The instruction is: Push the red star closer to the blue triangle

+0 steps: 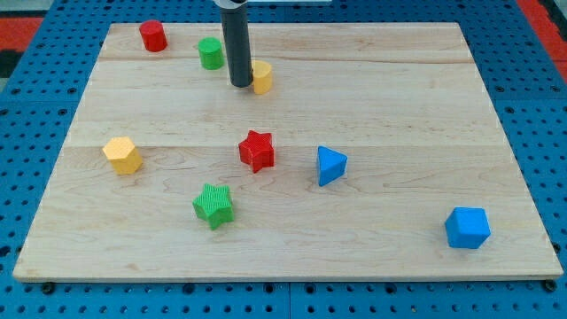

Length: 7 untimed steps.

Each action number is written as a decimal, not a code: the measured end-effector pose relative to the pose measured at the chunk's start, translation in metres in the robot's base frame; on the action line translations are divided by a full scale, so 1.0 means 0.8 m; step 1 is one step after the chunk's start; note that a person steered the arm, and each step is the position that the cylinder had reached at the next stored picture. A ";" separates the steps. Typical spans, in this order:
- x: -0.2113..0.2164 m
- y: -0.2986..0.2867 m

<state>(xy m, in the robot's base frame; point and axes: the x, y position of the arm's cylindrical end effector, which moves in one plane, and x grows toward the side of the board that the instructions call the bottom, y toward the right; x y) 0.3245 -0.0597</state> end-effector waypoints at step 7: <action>0.106 -0.010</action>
<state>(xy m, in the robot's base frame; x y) 0.4090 -0.0674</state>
